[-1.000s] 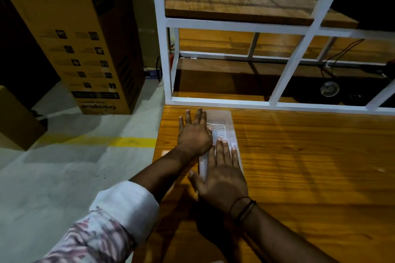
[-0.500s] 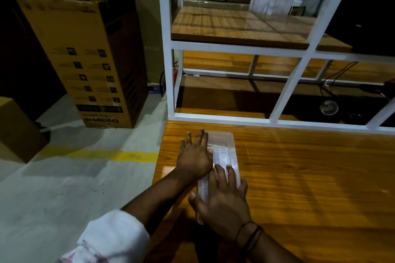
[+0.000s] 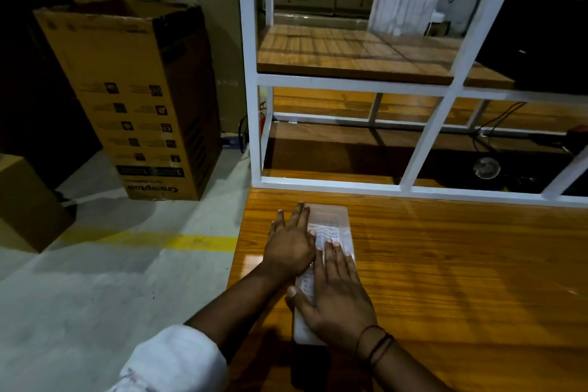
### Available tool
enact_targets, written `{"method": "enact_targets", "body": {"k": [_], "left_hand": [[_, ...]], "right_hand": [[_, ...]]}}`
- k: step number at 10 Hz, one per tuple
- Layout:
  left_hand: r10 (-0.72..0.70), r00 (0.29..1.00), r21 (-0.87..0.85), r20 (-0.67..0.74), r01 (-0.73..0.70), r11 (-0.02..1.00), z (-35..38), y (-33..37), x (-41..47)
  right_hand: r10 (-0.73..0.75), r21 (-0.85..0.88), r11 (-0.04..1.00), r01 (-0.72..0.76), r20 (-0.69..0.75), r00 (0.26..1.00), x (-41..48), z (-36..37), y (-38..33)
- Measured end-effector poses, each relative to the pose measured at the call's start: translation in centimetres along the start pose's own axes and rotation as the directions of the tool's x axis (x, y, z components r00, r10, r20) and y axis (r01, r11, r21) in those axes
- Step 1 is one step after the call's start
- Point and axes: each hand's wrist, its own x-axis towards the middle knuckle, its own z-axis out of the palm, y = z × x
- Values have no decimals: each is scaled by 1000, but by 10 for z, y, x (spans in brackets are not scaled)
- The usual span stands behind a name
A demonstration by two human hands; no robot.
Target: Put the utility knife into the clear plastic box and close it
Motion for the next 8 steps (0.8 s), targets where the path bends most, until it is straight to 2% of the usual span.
{"method": "enact_targets", "body": {"k": [1,2,3,4,7,8], "left_hand": [[3,1000,11,20,-3,1000,-6,2,-2],[4,1000,-26,26,-3,1000,-5,1,-6],[-22,1000,-152,6,23,988,2,-1,-15],[-28,999,-240,-34,19,971,8,-4,-18],[-35,996,-287,-84,10,958,5,-4,-21],[-41,992,-274,-123,6,962,-1,-3,-19]], "right_hand": [[-20,38,999,18,46,999,2,-8,7],[24,87,996,-25,11,1000,8,-14,16],[193,305,932,-196,39,980,26,-19,33],[212,353,909,-221,65,975,35,-16,40],[201,302,931,-205,42,979,42,-13,43],[162,231,961,-152,-25,986,48,-19,48]]}}
